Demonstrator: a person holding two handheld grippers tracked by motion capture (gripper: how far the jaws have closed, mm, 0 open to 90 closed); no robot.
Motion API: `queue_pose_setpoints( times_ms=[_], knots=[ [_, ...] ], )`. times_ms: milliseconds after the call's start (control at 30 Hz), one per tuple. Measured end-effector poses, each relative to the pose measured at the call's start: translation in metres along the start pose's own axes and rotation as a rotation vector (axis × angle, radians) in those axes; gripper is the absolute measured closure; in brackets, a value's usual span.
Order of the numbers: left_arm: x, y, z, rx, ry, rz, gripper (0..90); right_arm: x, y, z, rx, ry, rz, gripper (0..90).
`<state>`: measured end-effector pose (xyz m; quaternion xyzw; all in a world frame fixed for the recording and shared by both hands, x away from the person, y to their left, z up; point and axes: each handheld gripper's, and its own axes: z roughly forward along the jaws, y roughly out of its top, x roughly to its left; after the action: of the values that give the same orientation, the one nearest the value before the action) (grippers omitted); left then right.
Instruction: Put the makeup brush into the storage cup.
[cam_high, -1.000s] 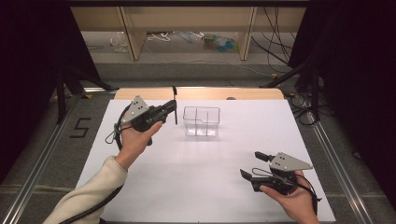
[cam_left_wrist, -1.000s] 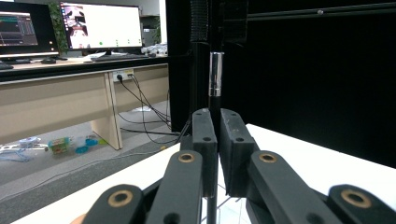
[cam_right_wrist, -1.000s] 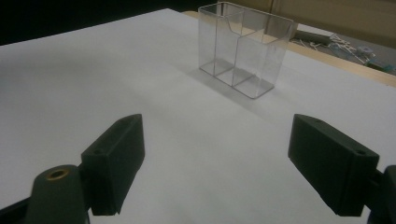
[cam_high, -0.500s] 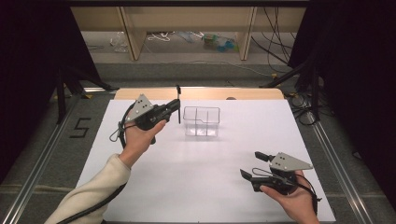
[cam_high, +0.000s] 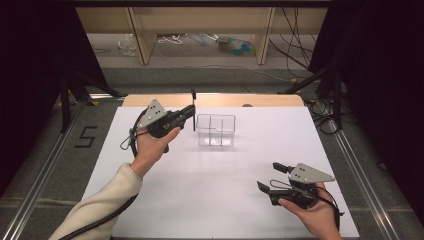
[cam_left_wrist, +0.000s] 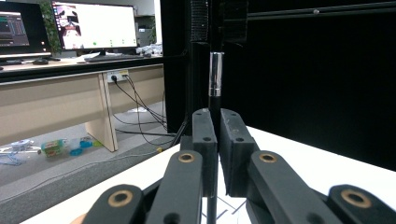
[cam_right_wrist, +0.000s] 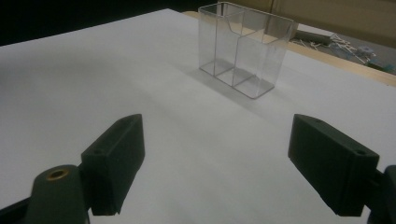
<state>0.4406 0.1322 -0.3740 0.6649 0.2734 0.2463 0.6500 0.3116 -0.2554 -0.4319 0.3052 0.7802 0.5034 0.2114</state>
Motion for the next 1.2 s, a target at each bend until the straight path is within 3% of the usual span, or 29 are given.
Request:
queue_pose_setpoints(
  times_ms=[1200],
  knots=[
    [0.001,0.002,0.014,-0.006,-0.017,0.009,85.7,-0.001,0.0,-0.001,0.013,0.007,-0.004,19.8]
  ],
)
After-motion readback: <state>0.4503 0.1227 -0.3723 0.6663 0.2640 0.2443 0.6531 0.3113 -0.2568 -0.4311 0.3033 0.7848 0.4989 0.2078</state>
